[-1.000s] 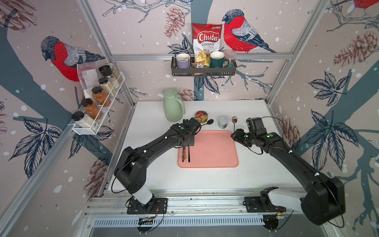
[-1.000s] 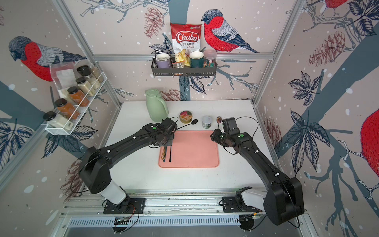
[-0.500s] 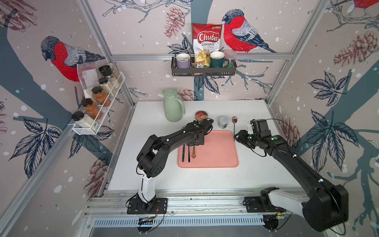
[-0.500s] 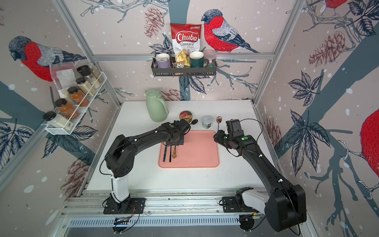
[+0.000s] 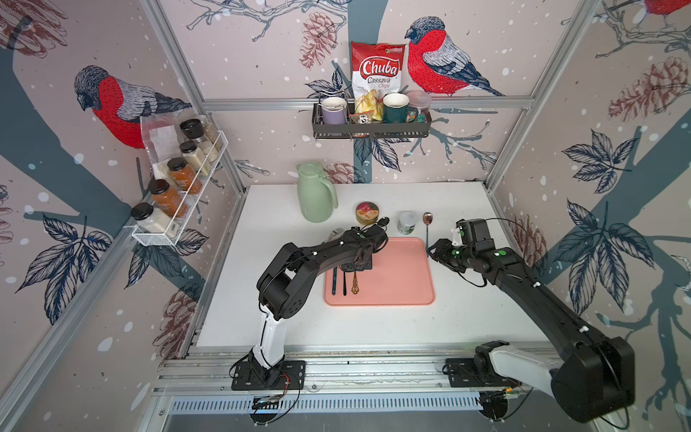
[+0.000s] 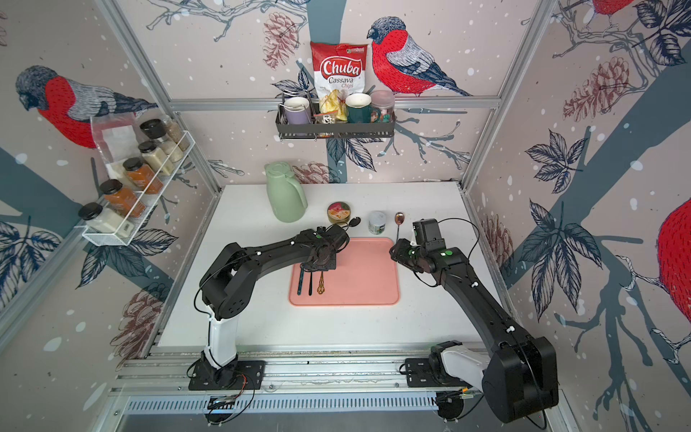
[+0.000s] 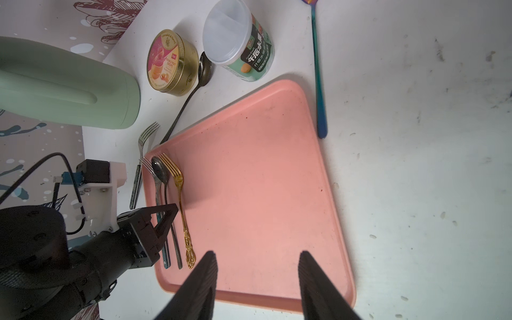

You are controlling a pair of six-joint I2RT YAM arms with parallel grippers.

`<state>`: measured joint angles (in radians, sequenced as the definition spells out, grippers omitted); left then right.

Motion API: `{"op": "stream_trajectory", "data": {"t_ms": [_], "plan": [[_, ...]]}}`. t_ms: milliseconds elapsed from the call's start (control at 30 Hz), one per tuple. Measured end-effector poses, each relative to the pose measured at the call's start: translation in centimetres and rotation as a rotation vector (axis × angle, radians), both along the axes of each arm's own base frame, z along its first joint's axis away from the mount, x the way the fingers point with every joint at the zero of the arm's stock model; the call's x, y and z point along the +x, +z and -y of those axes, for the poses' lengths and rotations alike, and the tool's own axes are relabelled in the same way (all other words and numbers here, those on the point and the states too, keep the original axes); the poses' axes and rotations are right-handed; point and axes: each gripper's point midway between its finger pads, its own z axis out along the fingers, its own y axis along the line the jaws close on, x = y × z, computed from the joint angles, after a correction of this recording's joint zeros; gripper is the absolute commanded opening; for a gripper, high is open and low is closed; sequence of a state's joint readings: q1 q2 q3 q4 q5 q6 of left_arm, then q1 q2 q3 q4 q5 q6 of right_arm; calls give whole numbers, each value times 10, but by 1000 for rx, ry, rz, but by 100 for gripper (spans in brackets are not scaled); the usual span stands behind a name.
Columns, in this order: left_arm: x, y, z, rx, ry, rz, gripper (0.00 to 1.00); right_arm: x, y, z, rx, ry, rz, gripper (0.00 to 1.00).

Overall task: Set the spoon and fork side by side
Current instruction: Place the fork on the tray.

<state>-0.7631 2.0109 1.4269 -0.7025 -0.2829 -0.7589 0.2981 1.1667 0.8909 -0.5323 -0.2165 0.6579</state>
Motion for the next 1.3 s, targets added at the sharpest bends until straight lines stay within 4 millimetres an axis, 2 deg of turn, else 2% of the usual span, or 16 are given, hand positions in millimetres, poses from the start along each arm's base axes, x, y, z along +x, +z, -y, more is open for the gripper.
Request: {"op": "stream_trajectory", "data": {"t_ms": [467,933,1233,1300], "plan": [[2,-11,7,-17,-22,-8,16,-1,2,1,5,-2,7,50],[5,-11,5,-17,7,20,11,-1,2,2,4,-6,6,50],[4,-11,3,-24,25,27,11,8,-13,22,-25,-75,-35,50],[4,-10,3,-28,24,27,15,11,-15,26,-45,-88,-38,50]]}}
